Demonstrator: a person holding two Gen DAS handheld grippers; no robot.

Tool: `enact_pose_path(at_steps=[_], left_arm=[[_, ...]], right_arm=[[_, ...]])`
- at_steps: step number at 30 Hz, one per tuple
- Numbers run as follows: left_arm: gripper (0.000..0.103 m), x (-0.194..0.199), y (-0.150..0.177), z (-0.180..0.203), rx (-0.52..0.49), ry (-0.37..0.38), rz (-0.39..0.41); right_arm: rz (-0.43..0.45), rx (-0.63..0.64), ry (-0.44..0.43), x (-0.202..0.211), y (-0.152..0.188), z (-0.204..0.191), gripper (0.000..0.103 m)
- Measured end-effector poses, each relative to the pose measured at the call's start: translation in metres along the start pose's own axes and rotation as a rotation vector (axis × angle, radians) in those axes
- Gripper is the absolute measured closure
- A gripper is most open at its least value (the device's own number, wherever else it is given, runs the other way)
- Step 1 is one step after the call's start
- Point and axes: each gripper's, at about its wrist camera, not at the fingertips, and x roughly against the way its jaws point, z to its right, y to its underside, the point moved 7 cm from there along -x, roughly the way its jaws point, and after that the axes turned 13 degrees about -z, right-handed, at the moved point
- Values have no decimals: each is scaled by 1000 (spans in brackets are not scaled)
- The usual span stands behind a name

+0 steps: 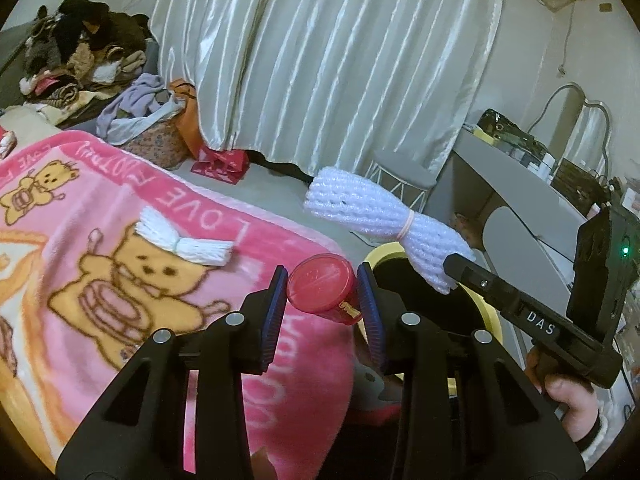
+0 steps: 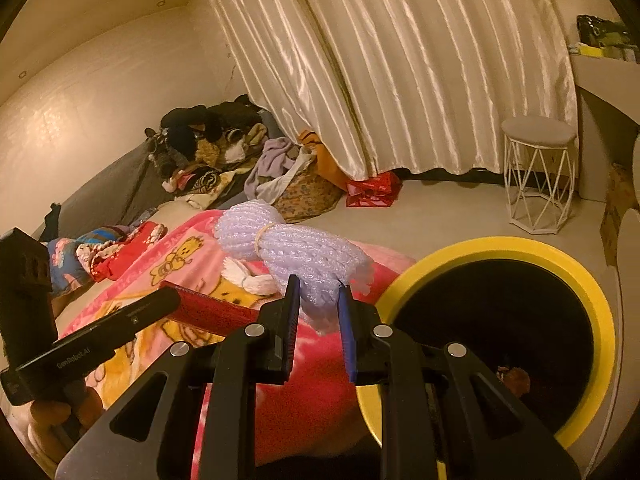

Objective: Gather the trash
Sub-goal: 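Carry the red tube and mesh sleeve in both grippers over the yellow bin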

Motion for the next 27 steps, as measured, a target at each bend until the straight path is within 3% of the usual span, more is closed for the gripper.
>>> enact_pose_path(at_steps=[27], left_arm=[[75, -48, 5, 92, -133, 98, -66]], right_arm=[[-9, -234, 215, 28, 23, 129, 85]])
